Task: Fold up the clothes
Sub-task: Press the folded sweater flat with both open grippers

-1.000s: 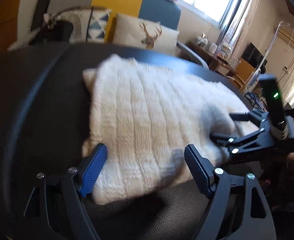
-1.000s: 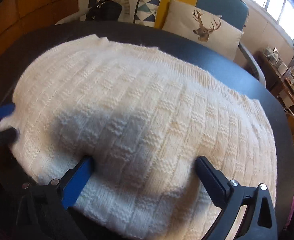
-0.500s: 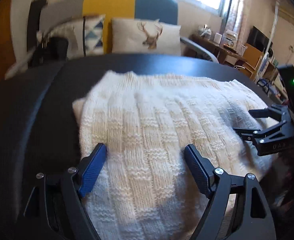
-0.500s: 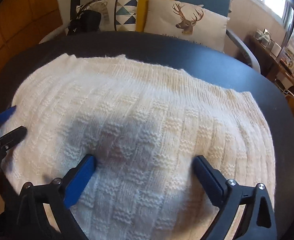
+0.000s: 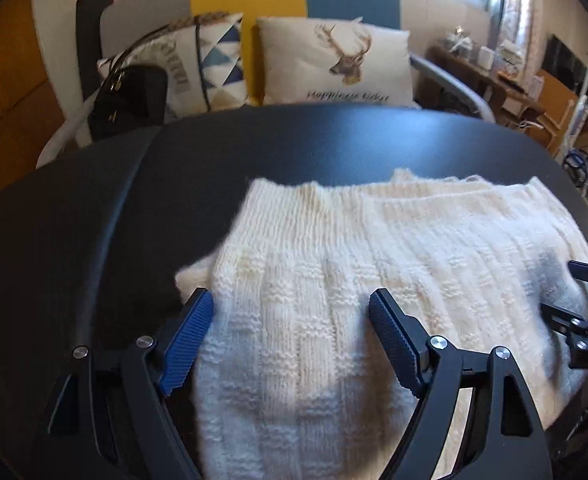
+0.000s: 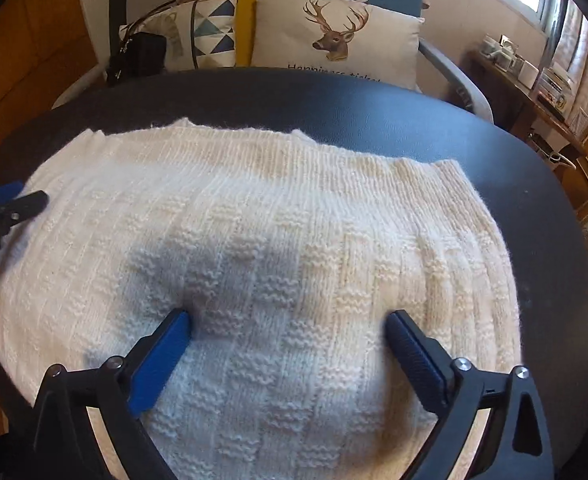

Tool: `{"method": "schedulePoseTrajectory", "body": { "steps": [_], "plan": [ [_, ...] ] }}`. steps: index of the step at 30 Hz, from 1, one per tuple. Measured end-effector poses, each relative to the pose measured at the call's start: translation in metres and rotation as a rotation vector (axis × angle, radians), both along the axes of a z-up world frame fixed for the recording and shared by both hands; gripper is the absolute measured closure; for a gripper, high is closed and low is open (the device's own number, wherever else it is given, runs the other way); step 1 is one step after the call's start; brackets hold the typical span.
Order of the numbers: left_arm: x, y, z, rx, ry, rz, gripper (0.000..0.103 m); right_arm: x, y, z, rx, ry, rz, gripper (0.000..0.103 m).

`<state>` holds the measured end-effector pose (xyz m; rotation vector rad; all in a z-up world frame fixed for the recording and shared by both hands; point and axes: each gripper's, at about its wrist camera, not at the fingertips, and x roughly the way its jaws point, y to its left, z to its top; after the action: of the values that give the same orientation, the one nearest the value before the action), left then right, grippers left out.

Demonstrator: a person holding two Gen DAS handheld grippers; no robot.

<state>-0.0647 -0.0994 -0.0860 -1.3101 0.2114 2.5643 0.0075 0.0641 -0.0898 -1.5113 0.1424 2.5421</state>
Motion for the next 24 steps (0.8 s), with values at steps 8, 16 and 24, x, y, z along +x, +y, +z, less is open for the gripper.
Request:
{"method": "schedulePoseTrajectory", "body": {
  "steps": [8,16,24],
  "plan": [
    [0.004,0.004,0.002,-0.023,0.014,0.008,0.020,0.001,0.005,0.003,-0.020,0.000,0.022,0.003],
    [0.014,0.018,0.028,-0.031,0.104,-0.022,0.020,0.012,0.023,0.040,0.019,0.042,0.004,0.011],
    [0.010,0.038,-0.003,-0.058,0.042,-0.038,0.019,0.020,0.093,0.009,-0.145,-0.049,-0.142,0.004]
  ]
}}
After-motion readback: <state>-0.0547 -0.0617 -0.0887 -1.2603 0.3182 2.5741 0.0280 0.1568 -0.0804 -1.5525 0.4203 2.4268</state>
